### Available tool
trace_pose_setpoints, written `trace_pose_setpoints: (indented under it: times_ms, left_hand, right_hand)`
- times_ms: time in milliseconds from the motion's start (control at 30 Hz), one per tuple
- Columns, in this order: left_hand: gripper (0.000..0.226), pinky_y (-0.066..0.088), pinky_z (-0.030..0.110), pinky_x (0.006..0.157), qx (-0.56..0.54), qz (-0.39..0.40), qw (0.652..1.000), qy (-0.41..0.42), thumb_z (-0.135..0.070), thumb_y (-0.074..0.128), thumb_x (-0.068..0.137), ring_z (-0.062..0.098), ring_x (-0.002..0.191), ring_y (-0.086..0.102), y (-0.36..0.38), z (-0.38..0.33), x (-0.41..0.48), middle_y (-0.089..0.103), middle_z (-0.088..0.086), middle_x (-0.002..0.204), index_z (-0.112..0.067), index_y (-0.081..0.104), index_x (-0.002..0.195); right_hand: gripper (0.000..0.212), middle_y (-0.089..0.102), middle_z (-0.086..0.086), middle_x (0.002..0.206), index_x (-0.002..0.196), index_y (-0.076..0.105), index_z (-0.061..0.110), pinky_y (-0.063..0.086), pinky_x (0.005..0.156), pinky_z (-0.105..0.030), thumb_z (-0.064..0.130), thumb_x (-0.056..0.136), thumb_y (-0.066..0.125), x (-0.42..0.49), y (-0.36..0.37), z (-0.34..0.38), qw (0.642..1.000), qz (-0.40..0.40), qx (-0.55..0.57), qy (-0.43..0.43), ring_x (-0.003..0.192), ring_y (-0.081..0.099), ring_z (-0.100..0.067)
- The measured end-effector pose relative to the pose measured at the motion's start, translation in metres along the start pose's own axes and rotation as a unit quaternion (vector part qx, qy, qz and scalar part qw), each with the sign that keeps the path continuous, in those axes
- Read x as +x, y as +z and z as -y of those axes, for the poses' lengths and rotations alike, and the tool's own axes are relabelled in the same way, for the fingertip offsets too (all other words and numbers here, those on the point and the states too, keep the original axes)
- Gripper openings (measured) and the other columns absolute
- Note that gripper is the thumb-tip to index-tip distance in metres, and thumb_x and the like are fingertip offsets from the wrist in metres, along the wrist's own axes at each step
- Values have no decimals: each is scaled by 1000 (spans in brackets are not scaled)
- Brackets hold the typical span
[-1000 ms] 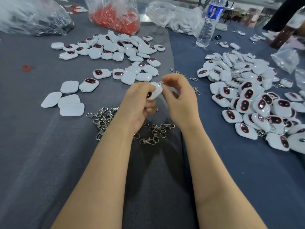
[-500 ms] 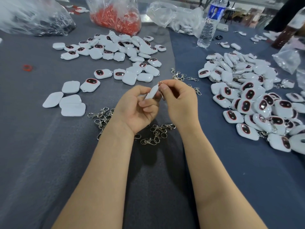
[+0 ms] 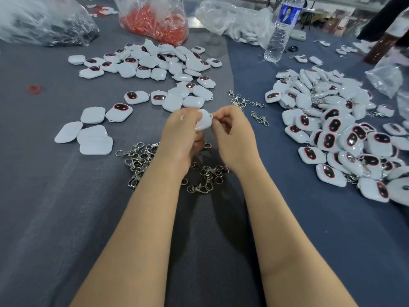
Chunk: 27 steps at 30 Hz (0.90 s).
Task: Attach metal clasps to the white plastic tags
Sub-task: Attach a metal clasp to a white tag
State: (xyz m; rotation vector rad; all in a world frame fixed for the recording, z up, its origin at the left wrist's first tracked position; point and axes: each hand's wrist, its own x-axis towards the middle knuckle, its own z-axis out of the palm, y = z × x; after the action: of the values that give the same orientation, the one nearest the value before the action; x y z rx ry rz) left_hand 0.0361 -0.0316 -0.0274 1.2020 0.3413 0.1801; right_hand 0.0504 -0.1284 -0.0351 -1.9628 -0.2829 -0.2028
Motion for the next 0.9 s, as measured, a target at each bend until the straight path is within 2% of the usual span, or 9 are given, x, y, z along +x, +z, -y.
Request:
trace_pose_setpoints:
  times_ms: [67,133,233,400,533,633,700,800,900]
  left_hand:
    - [17,25,14,36,-203,43,972,-114,-7,41,91,2,34,29,-3,-2,0,41,-2,63,-11,47,76]
    - [18,26,12,34,-285,71,941,-166,-8,38,92,3,32,28,-7,-4,-1,35,-3,58,-8,46,76]
    - [21,26,12,35,-320,89,925,-187,-10,36,93,4,32,28,-8,-5,0,35,-4,49,-5,48,77]
    - [23,29,13,32,-361,108,900,-218,-10,36,91,4,31,30,-6,-4,-1,32,-2,75,1,49,106]
    - [16,30,14,33,-380,105,891,-226,-8,37,92,3,34,31,-5,-1,-1,37,1,75,-1,51,89]
    - [9,31,15,35,-242,41,957,-157,-5,40,91,3,36,33,0,-2,-2,40,-1,66,-7,47,85]
    - [6,34,20,44,48,-56,997,1,-7,45,90,7,45,42,2,-1,-4,47,-2,68,-12,48,88]
    - [11,32,24,62,374,-55,895,235,-12,50,90,15,72,46,0,6,-9,51,-3,84,-13,49,101]
    - [14,32,23,64,421,-24,863,279,-14,51,90,14,76,46,-4,9,-8,50,-4,91,-14,49,104]
  right_hand:
    - [30,58,10,79,78,50,28,41,67,-7,1,90,54,1,-1,3,998,-5,58,7,76,56,-7]
    - [27,60,12,77,79,55,29,44,68,-10,4,90,57,1,0,3,998,0,64,1,72,56,-3]
    - [20,62,16,78,86,61,24,49,73,-16,6,91,55,1,0,4,997,-6,81,-6,71,57,4]
    - [13,60,15,74,88,63,15,40,61,-4,2,88,61,-1,2,6,996,-21,83,-27,61,55,12]
    - [13,60,15,72,84,64,17,40,63,-5,6,90,60,-1,3,5,994,-76,67,-30,64,54,8]
    - [11,56,12,67,85,64,13,37,60,-9,9,92,56,-3,3,3,994,-86,-24,-57,62,49,0]
    - [12,56,5,67,85,63,11,40,61,-22,10,93,53,-3,3,-1,991,-50,-107,-65,66,50,-12]
    - [12,55,0,69,84,60,10,41,63,-35,4,88,50,-1,-1,-6,980,4,-187,-63,73,51,-27]
    - [11,53,4,69,86,59,10,41,64,-34,4,88,50,-2,-3,-7,978,27,-195,-72,71,49,-22]
